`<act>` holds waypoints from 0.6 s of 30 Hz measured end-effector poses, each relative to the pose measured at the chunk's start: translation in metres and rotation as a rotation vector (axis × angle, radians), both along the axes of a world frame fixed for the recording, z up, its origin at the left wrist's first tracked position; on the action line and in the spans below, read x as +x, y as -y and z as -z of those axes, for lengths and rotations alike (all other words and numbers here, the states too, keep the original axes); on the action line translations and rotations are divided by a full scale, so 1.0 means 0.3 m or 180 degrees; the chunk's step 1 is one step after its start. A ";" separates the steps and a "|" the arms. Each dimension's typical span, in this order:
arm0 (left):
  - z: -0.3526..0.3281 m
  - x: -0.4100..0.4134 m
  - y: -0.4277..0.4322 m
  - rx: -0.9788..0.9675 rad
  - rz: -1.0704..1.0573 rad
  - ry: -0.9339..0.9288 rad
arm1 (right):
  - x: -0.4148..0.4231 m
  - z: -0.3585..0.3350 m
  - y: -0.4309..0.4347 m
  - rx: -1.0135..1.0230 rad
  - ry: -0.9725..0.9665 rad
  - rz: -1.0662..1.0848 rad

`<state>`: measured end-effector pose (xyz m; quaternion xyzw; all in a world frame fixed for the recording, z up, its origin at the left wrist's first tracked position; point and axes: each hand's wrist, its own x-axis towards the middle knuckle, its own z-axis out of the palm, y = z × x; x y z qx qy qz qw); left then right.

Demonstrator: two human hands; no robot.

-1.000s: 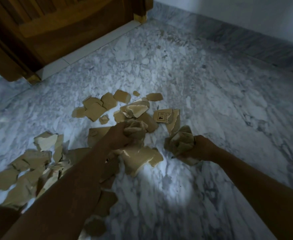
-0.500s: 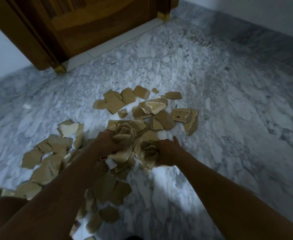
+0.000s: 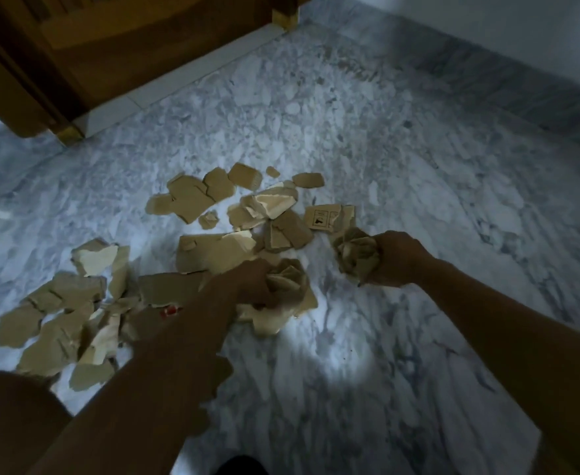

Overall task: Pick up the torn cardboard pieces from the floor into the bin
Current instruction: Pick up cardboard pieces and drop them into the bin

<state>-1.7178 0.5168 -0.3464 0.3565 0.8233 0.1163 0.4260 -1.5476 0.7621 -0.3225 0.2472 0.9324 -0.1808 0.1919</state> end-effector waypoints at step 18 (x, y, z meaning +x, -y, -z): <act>0.187 0.162 -0.111 -0.0060 0.0245 -0.0774 | 0.192 0.267 0.005 0.0478 -0.0368 0.0730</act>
